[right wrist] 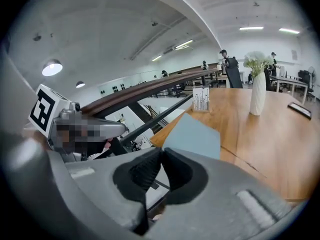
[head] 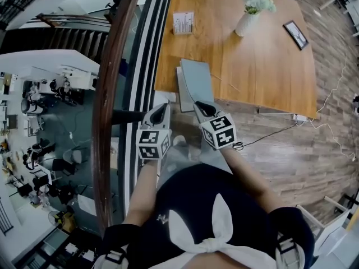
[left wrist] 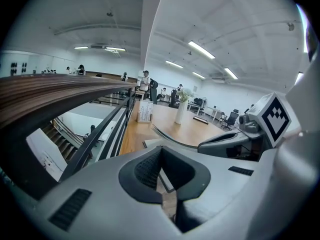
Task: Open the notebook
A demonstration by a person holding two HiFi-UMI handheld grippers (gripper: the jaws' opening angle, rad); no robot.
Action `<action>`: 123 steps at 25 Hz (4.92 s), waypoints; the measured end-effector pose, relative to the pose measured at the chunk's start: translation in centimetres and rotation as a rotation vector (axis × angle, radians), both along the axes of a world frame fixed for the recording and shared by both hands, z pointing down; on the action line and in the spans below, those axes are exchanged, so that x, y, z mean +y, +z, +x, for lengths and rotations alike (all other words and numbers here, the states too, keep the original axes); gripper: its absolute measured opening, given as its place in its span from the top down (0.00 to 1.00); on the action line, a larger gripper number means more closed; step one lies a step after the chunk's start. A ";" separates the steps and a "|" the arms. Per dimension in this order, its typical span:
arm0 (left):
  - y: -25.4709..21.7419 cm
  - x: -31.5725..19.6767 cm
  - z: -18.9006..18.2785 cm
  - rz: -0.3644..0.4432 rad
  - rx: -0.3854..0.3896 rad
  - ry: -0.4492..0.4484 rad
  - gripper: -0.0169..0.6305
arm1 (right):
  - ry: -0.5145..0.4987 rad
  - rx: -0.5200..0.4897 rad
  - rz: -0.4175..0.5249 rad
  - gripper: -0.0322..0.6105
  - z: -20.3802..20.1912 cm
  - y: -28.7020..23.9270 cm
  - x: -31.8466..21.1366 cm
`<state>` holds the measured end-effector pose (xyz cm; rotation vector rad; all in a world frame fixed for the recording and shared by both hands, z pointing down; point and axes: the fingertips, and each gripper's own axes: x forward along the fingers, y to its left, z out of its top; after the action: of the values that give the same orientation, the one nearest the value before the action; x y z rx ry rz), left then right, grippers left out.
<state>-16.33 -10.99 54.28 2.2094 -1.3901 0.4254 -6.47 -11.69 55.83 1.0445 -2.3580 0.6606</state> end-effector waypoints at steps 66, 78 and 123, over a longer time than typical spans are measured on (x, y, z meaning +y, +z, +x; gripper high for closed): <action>-1.1 1.6 7.6 0.008 -0.007 0.027 0.95 | 0.165 -0.084 0.043 0.92 12.2 -2.9 0.3; -1.3 1.5 8.7 0.009 -0.006 0.034 0.95 | 0.176 -0.082 0.038 0.92 13.4 -2.8 0.2; -0.9 0.9 10.9 -0.002 -0.018 0.056 0.95 | 0.255 -0.059 0.006 0.91 18.7 -0.4 -0.2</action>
<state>-5.39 -10.11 53.38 2.2531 -1.3391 0.4675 12.22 -11.87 55.42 1.3601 -2.2977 0.7862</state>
